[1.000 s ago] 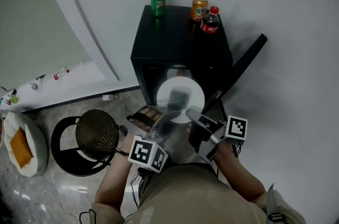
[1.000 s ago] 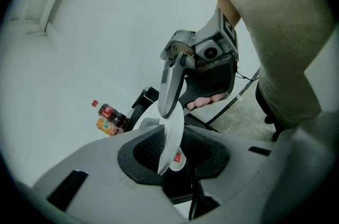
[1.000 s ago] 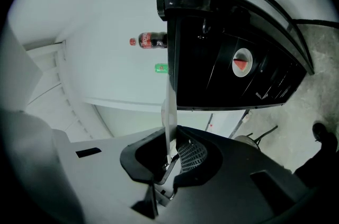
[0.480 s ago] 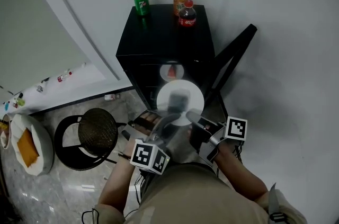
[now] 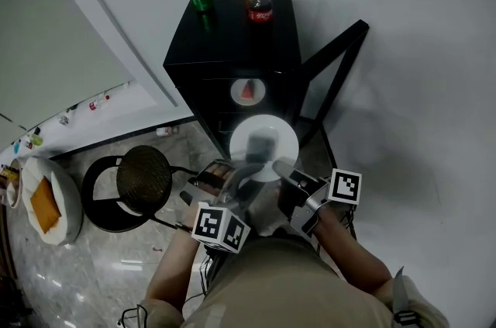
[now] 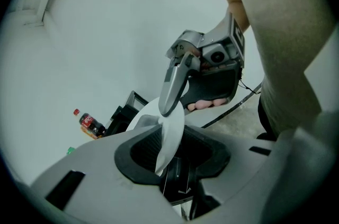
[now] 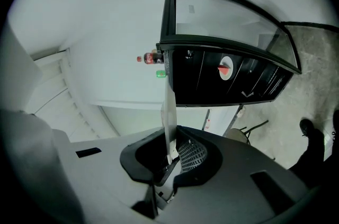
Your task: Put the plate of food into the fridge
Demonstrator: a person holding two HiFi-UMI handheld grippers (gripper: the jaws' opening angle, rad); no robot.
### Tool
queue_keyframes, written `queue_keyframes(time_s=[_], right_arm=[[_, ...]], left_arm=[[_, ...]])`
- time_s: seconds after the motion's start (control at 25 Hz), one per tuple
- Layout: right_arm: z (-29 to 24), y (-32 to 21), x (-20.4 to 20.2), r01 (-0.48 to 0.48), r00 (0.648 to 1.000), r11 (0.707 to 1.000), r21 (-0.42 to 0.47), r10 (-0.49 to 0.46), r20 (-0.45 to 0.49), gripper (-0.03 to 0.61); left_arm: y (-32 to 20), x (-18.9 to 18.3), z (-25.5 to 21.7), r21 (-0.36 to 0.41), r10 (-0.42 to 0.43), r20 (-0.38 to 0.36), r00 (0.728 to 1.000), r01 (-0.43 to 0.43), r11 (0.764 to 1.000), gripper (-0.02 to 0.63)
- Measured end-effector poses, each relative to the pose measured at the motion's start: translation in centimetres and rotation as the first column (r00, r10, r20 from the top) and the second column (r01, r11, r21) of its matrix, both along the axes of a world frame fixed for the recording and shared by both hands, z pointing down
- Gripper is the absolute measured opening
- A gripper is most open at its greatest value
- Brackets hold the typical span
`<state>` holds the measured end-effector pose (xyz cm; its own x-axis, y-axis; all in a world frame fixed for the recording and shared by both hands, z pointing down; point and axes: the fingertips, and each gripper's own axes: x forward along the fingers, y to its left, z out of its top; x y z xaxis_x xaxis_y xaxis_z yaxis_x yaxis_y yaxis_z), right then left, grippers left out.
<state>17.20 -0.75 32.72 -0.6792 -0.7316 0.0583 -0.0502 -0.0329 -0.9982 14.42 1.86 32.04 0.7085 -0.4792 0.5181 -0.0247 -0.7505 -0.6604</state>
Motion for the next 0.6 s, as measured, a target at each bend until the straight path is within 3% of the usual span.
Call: queue_keyframes(time_s=[0.6], right_arm=[[2.7, 5.7, -1.5, 0.138, 0.990, 0.990, -0.015, -0.138, 0.024, 0.041]], left_arm=[[6.0, -1.2, 2.5, -0.092, -0.123, 0.046, 0.991, 0.127, 0.988, 0.106]])
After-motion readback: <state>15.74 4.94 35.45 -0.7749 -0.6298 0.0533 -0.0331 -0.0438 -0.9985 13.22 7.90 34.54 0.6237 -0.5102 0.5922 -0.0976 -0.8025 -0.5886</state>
